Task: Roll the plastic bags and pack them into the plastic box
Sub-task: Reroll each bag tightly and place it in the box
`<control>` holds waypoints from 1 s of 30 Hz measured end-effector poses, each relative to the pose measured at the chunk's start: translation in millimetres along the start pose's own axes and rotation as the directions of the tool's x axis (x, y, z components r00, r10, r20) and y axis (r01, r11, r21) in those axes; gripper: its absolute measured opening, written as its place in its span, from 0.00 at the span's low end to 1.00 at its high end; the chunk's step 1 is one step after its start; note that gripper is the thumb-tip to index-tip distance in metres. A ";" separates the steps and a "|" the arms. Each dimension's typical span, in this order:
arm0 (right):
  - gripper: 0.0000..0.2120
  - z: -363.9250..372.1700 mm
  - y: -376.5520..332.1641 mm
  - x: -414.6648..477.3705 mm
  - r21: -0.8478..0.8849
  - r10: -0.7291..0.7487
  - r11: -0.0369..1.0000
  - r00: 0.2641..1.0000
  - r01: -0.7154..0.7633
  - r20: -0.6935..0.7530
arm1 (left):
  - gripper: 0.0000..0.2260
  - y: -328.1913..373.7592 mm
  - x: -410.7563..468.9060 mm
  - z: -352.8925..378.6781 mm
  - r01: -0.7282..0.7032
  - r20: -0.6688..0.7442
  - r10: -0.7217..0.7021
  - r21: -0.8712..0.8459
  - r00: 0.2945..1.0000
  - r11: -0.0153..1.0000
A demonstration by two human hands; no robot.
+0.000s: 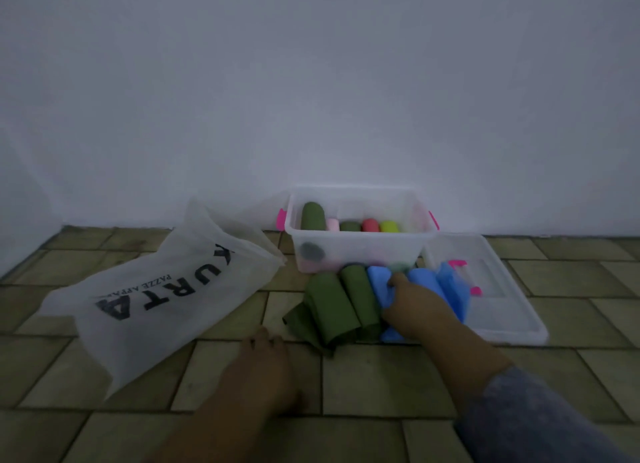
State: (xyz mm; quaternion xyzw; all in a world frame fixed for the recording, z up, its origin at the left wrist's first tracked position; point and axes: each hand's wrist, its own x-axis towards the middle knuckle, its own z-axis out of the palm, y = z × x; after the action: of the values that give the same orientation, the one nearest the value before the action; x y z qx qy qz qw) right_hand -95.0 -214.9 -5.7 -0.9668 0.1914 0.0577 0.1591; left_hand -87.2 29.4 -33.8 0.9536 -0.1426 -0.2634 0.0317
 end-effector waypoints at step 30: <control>0.17 14.4 9.7 -123.5 0.338 -0.237 0.928 0.949 0.157 0.209 | 0.21 70.0 -43.3 -3.6 -0.606 0.067 0.603 0.057 0.795 0.793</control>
State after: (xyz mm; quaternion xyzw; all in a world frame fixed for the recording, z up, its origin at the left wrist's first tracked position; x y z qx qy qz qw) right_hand -213.1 -175.2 -0.7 -0.9283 0.0783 0.1289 0.3398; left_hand -138.8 -25.2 0.2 0.8524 -0.4501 -0.2554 0.0752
